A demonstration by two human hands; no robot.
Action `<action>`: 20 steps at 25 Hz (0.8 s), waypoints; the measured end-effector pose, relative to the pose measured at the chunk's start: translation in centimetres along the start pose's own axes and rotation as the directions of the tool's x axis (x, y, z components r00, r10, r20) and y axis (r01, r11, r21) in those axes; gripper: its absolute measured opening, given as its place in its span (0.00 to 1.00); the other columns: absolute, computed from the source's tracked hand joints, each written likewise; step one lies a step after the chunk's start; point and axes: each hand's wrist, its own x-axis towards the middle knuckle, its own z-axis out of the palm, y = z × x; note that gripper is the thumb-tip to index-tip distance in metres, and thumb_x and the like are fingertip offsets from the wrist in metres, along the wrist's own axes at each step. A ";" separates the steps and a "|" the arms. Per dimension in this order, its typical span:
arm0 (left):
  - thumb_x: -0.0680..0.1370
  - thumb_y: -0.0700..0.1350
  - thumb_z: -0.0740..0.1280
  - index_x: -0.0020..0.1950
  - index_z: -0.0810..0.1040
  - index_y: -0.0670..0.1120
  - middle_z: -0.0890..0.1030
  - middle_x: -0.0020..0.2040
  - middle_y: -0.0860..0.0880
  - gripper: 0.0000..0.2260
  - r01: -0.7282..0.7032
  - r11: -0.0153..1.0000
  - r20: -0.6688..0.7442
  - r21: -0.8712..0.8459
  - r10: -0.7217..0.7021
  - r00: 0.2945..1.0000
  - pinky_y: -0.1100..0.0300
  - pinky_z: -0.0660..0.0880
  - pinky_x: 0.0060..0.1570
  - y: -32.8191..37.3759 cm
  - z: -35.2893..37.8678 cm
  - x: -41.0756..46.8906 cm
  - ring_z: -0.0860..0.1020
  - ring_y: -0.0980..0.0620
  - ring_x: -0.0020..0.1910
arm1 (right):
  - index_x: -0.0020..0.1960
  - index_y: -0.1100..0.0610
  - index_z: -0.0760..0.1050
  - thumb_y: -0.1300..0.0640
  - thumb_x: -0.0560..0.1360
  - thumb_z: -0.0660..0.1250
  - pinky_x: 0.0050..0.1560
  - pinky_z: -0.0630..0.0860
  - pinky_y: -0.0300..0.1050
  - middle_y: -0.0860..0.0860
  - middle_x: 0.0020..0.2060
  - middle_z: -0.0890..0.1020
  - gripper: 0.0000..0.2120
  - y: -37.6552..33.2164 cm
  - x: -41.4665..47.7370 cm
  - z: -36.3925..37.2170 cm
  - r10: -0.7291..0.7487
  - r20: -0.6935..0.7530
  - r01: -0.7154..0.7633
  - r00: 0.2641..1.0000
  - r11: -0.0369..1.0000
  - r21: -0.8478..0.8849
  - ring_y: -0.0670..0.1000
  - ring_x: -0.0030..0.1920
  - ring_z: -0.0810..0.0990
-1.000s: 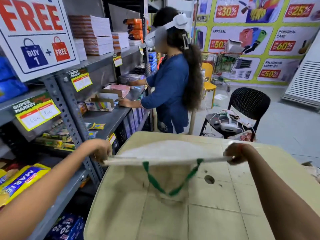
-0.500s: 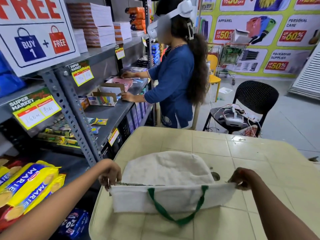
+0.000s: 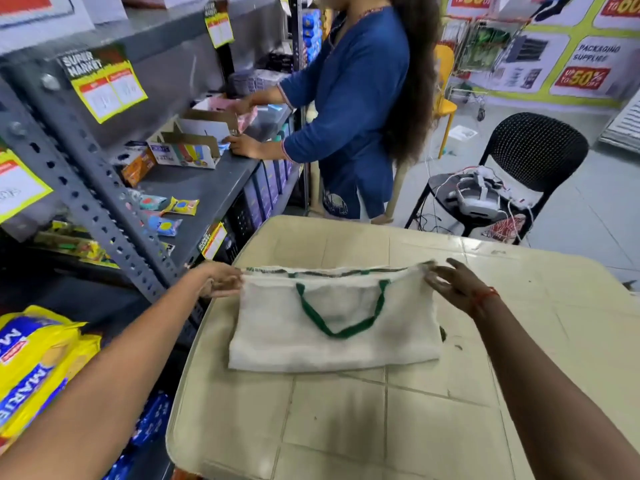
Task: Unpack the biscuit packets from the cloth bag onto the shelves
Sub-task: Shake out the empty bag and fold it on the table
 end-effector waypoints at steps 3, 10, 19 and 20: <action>0.69 0.48 0.76 0.65 0.72 0.39 0.77 0.61 0.35 0.29 -0.279 0.871 -0.257 0.404 0.401 0.879 0.52 0.75 0.45 -5.0 2.7 1.6 0.78 0.39 0.50 | 0.75 0.59 0.55 0.66 0.74 0.67 0.68 0.70 0.57 0.64 0.71 0.65 0.33 5.9 0.3 2.2 -0.190 -0.102 0.093 0.976 0.798 -0.595 0.63 0.69 0.68; 0.79 0.47 0.59 0.67 0.70 0.48 0.72 0.65 0.45 0.17 -0.416 -0.014 0.383 0.909 0.425 0.821 0.52 0.73 0.57 -16.4 7.3 0.1 0.73 0.45 0.62 | 0.73 0.56 0.61 0.54 0.77 0.63 0.73 0.63 0.46 0.53 0.76 0.59 0.27 20.8 -0.8 2.2 -0.034 0.412 0.389 0.910 -0.267 -0.882 0.55 0.75 0.59; 0.74 0.47 0.71 0.60 0.80 0.45 0.82 0.57 0.45 0.16 -0.677 0.575 0.647 0.460 0.304 0.699 0.65 0.73 0.53 -19.4 16.6 -7.3 0.80 0.49 0.55 | 0.56 0.64 0.77 0.63 0.75 0.61 0.61 0.72 0.54 0.63 0.62 0.76 0.12 14.7 0.5 -1.0 -0.475 0.149 0.061 0.867 -0.197 -0.979 0.62 0.63 0.73; 0.73 0.49 0.71 0.65 0.77 0.46 0.80 0.61 0.45 0.21 -0.718 0.510 0.630 0.473 0.373 0.681 0.63 0.72 0.58 -19.3 16.1 -6.9 0.78 0.49 0.60 | 0.58 0.63 0.76 0.60 0.75 0.64 0.61 0.71 0.53 0.63 0.63 0.75 0.13 15.1 -0.8 -0.7 -0.459 0.241 0.170 0.855 -0.191 -0.967 0.62 0.63 0.72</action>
